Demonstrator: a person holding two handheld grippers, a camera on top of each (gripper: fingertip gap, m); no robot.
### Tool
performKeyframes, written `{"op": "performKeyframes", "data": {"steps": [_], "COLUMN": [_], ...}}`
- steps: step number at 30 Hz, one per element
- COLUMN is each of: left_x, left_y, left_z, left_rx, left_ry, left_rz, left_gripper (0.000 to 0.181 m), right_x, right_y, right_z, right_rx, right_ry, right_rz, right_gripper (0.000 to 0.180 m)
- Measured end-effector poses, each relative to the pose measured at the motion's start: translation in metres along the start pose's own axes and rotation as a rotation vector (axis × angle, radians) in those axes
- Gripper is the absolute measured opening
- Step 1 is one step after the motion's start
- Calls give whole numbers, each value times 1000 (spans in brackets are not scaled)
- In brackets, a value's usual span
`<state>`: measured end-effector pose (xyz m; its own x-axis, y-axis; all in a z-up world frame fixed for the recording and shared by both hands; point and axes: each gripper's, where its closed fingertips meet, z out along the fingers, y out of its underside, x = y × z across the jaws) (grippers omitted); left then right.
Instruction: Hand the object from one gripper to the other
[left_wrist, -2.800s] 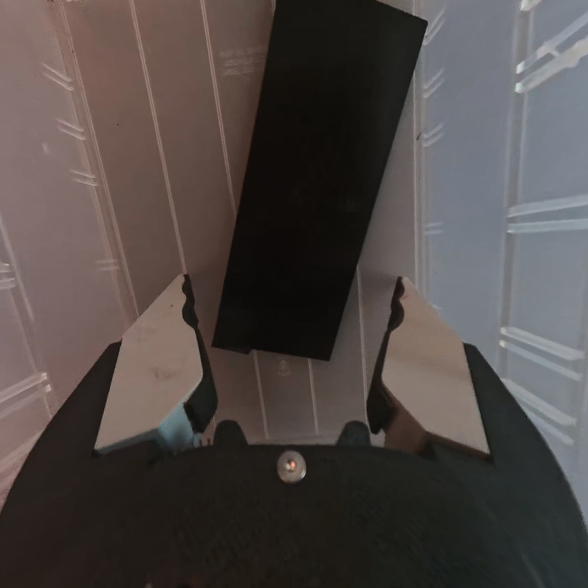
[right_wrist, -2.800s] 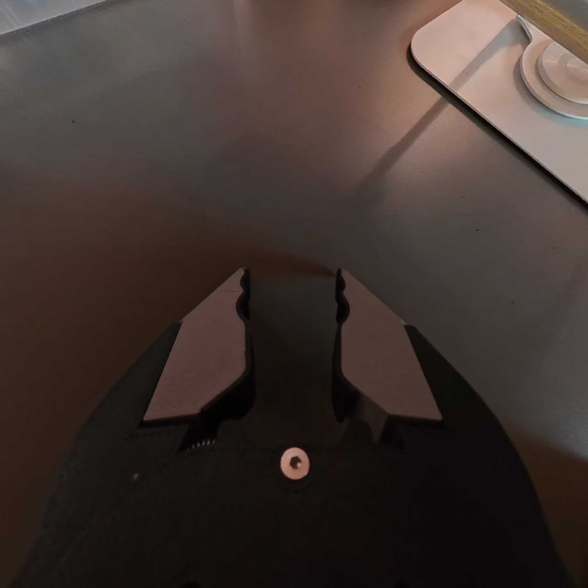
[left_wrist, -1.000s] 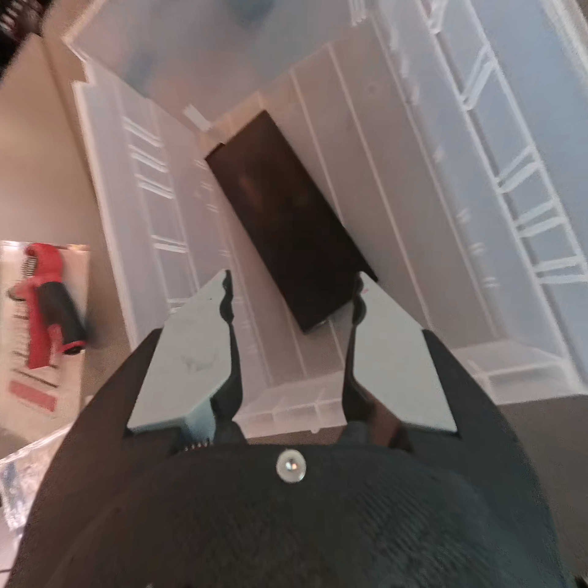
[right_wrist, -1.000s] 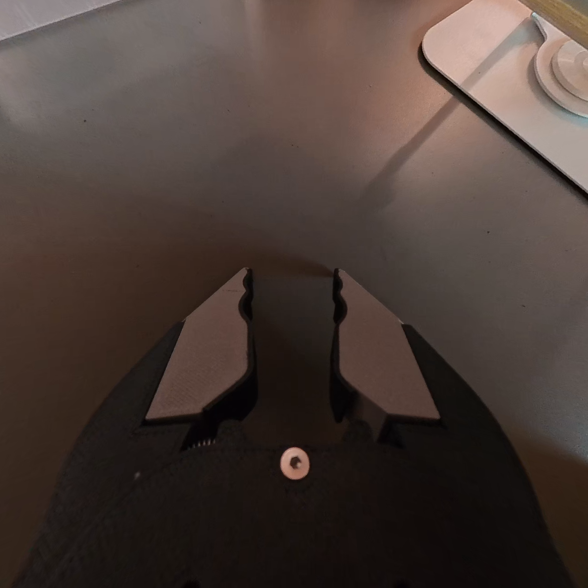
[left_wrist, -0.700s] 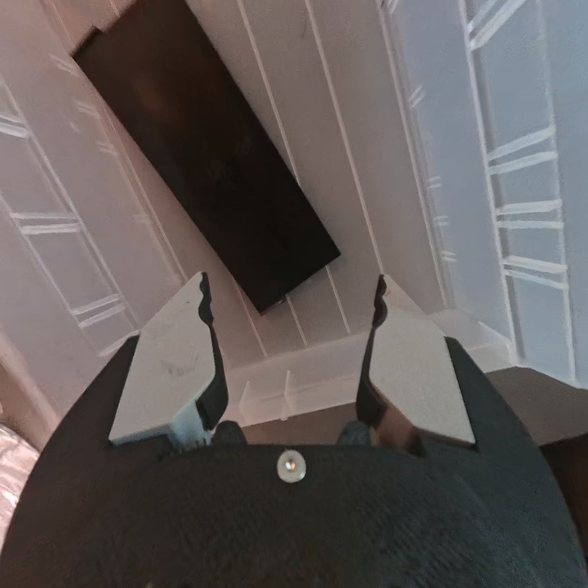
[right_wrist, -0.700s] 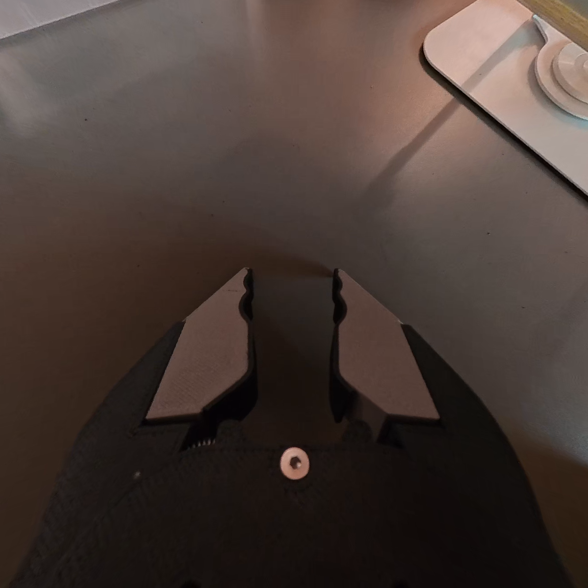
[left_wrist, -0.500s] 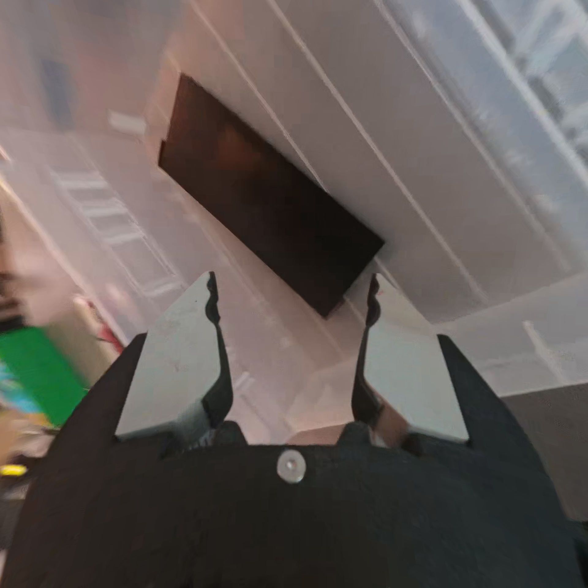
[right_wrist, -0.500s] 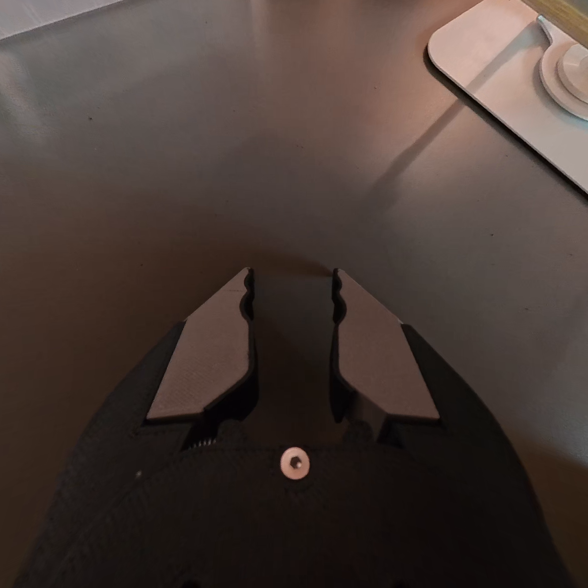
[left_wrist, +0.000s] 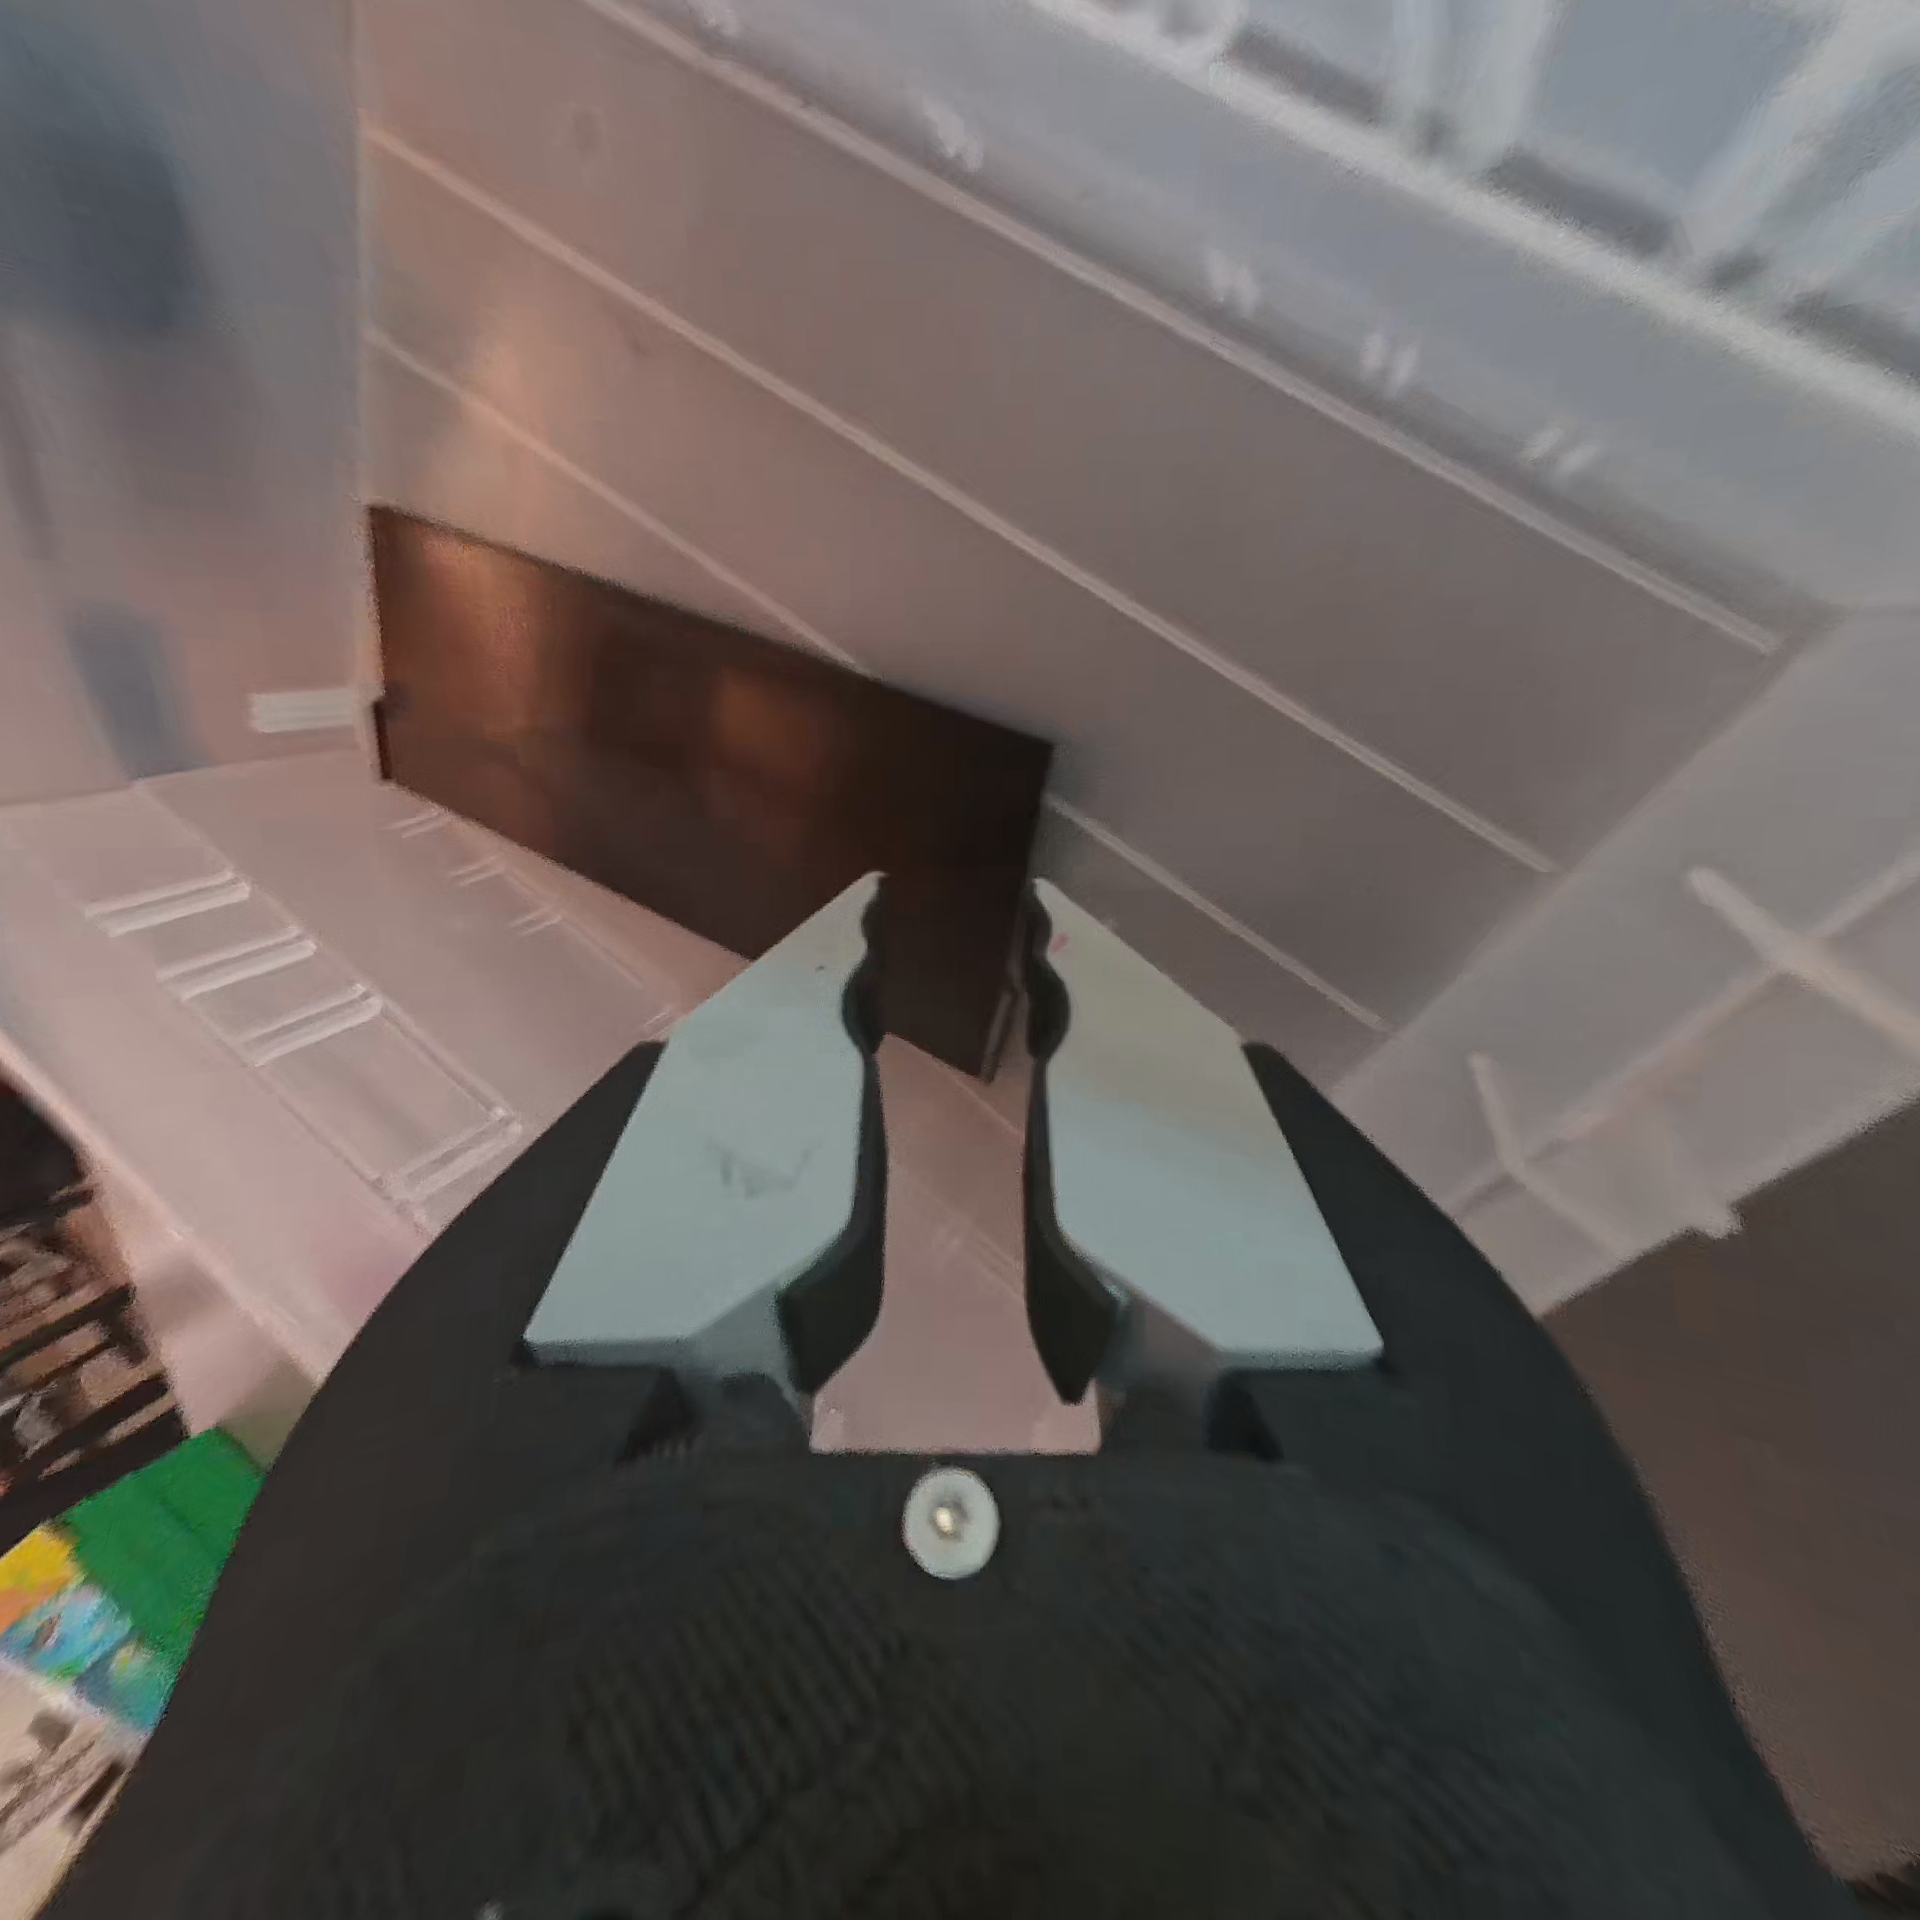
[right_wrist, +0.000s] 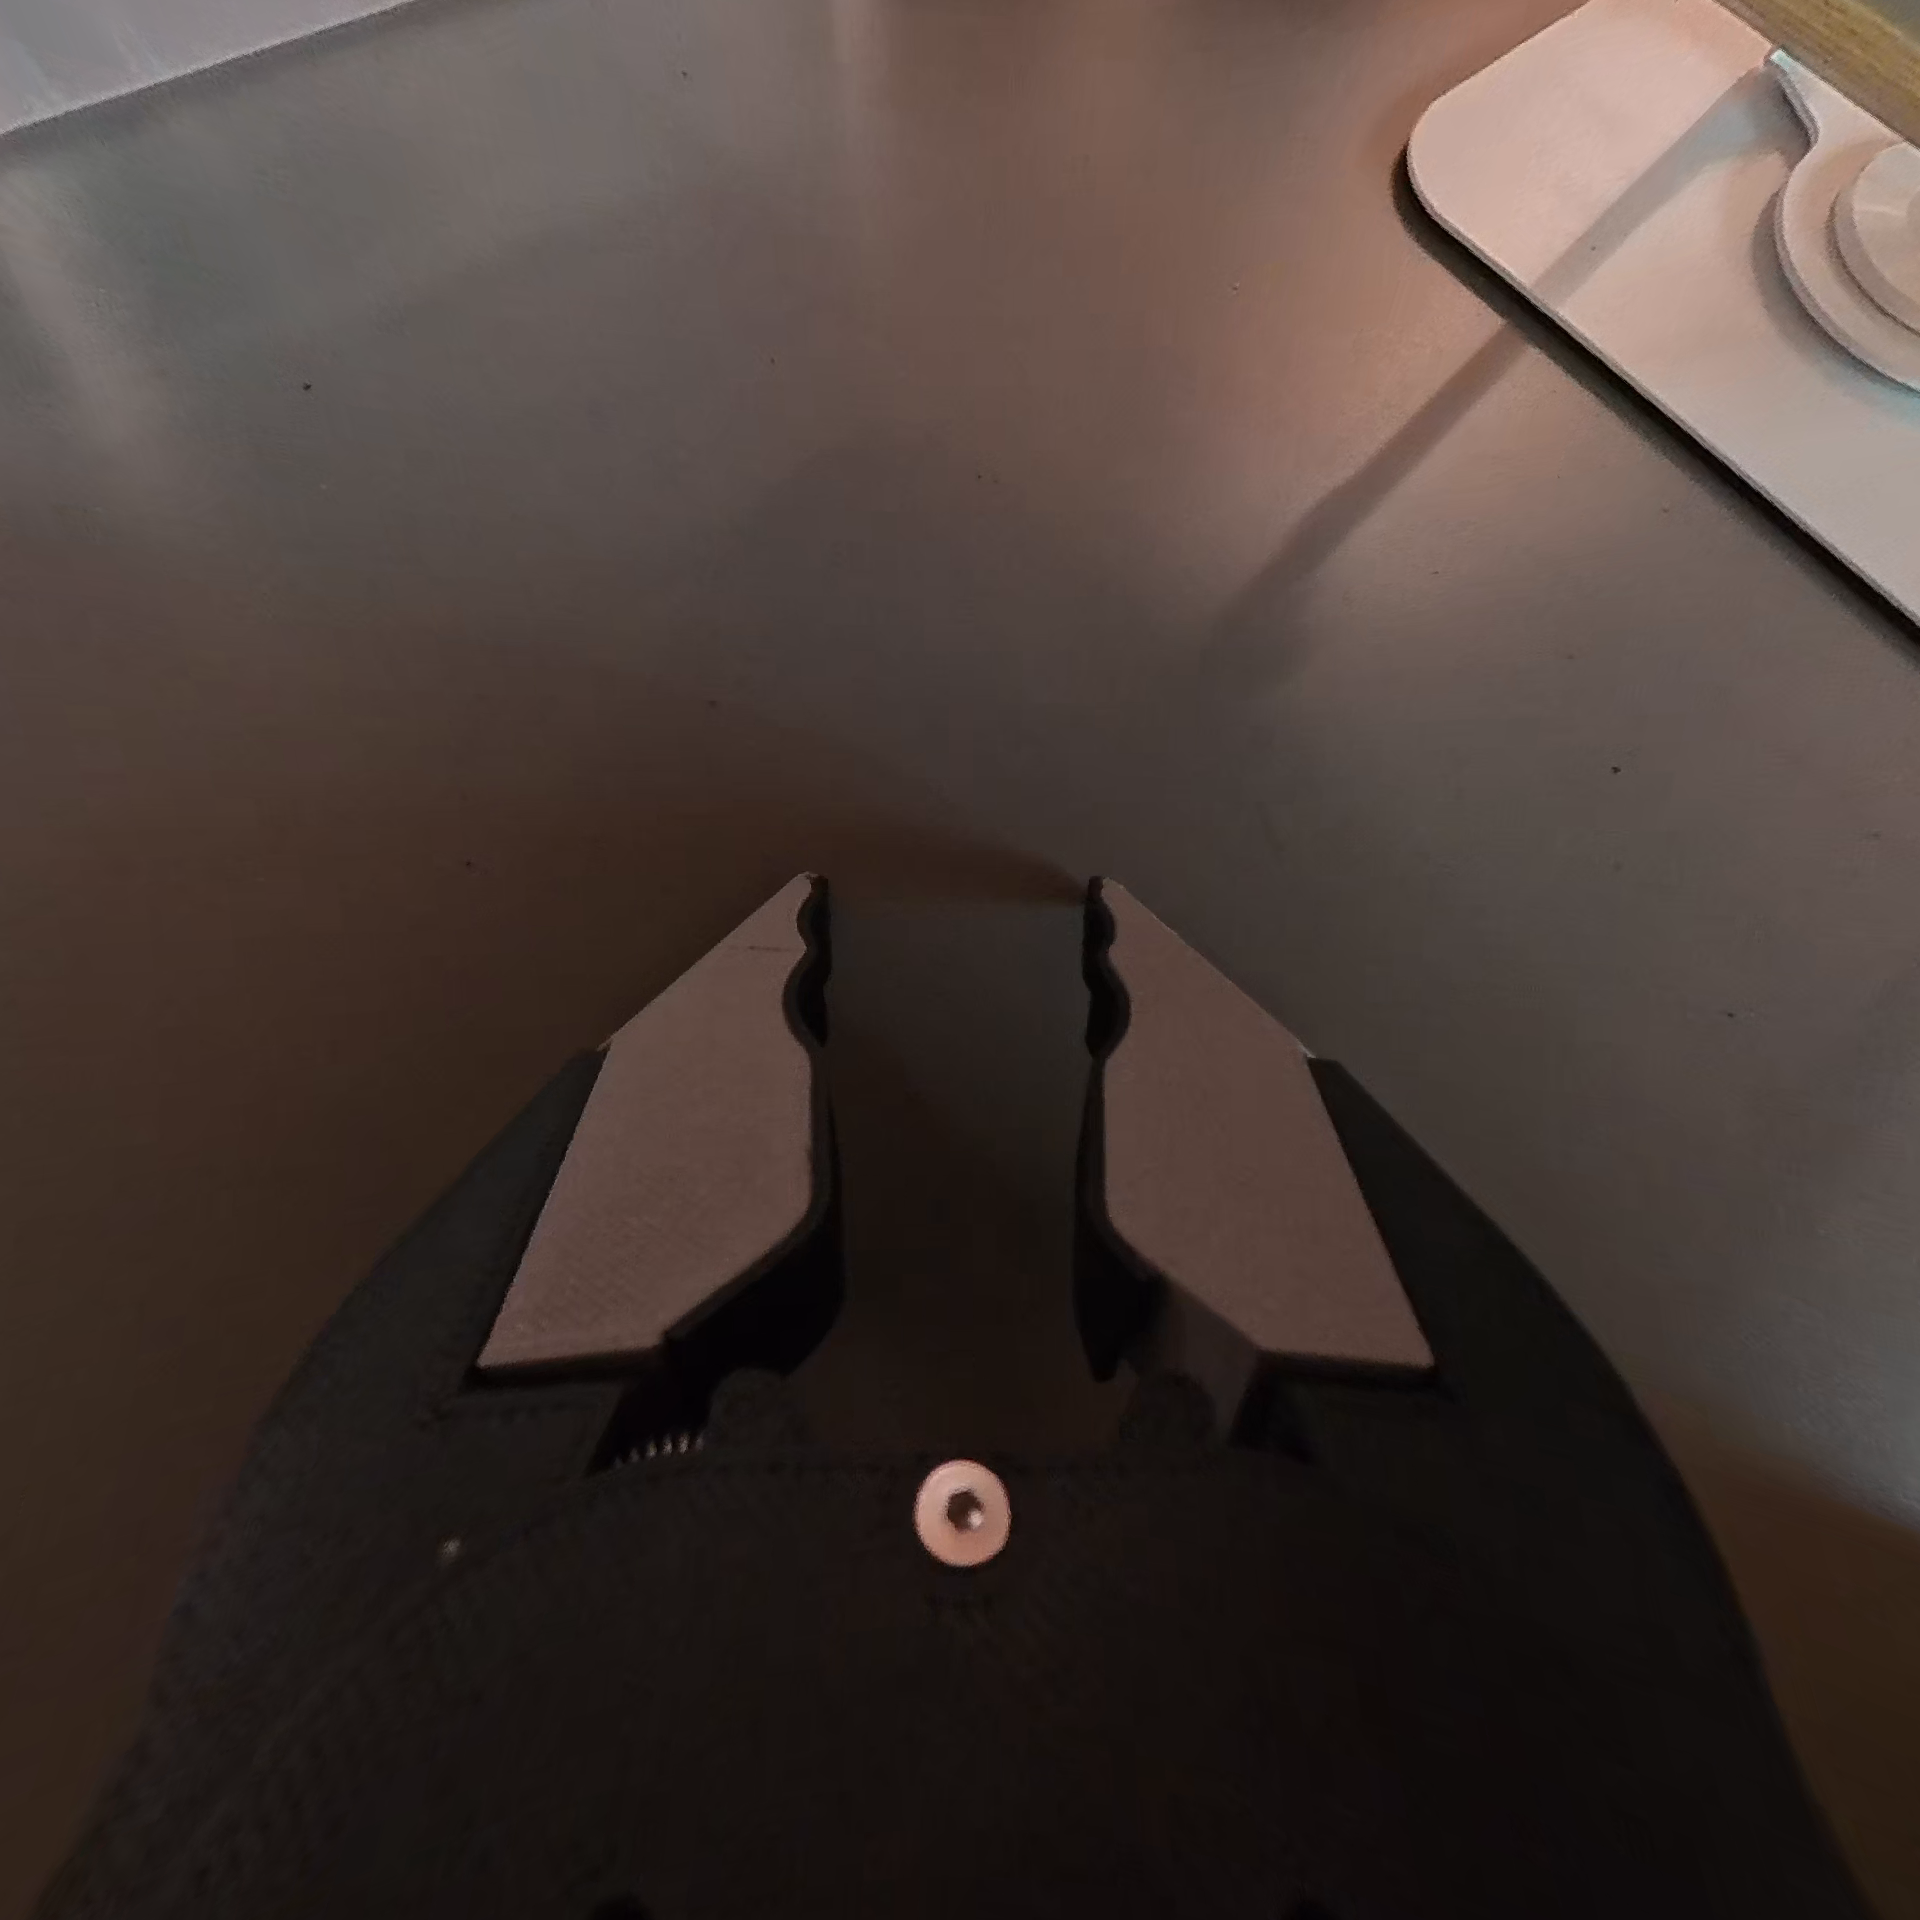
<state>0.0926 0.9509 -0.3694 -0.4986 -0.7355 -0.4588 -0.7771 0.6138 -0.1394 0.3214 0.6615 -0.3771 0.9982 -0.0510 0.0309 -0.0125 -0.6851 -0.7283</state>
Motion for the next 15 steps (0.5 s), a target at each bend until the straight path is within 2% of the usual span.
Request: {"op": "performKeyframes", "data": {"steps": [1, 2, 4, 7, 8, 9, 11, 12, 15], "left_x": [-8, -8, -11, -27, -30, -33, -43, -50, -56], "left_y": [7, 10, 12, 12, 11, 8, 0, -1, 3], "left_z": [4, 6, 9, 7, 5, 4, -4, -8, -4], "left_rx": [-37, -52, -51, -30, -11, 16, 94, 114, 106], "left_ry": [-65, -69, -113, -247, -278, -313, -417, -477, -501], "left_rz": [-6, 1, -8, -8, -10, -14, -23, -29, -81], "left_gripper": [21, 9, 1, 24, 25, 20, 0, 0, 0], "right_x": [0, -1, -1, -1, -1, -1, -1, -1, -1], "right_y": [0, 0, 0, 0, 0, 0, 0, 0, 0], "right_z": [0, 0, 0, 0, 0, 0, 0, 0, 0], "right_rx": [0, 0, 0, 0, 0, 0, 0, 0, 0], "right_ry": [0, -1, -1, -4, -3, -3, -3, -4, -4], "right_rz": [-1, -2, -3, 0, -1, -1, -1, 0, 1], "right_gripper": [46, 46, 46, 46, 46, 46, 46, 46, 46]}}
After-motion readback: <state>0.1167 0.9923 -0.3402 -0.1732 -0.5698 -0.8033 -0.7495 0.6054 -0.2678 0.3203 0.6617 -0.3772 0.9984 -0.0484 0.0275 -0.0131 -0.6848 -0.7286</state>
